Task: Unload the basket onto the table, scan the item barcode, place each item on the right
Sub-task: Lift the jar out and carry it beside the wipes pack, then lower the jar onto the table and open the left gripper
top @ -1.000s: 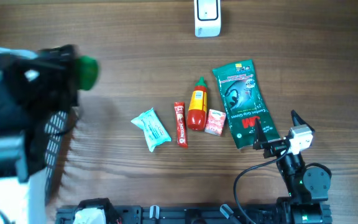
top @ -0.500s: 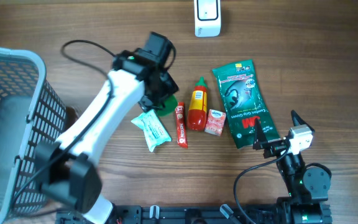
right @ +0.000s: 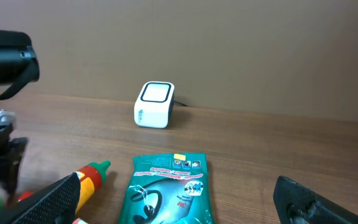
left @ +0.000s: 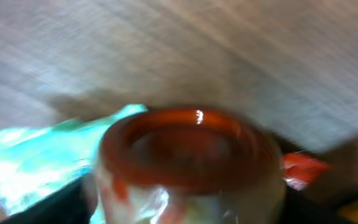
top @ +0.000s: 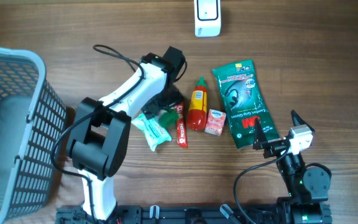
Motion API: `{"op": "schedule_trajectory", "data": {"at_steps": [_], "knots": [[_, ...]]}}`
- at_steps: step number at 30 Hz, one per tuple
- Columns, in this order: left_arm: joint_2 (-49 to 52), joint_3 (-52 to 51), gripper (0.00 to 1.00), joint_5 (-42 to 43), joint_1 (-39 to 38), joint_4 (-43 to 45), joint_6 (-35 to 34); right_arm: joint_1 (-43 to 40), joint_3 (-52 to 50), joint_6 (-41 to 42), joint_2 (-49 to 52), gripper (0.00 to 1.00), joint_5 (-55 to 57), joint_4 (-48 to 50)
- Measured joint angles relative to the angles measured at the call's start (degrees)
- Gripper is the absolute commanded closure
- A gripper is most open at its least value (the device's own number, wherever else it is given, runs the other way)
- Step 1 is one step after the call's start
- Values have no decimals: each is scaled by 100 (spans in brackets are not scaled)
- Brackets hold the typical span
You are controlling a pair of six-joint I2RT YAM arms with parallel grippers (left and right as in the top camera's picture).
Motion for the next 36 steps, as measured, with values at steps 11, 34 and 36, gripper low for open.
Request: {"op": "schedule_trajectory", "data": {"at_steps": [11, 34, 36], "knots": [[-136, -4, 0, -125, -74, -94, 20, 0, 0, 0, 0, 0, 0, 0], [-3021, -328, 0, -2124, 92, -3528, 39, 0, 0, 0, 0, 0, 0, 0], [-3189, -608, 0, -2124, 92, -3552, 39, 0, 0, 0, 0, 0, 0, 0]]}}
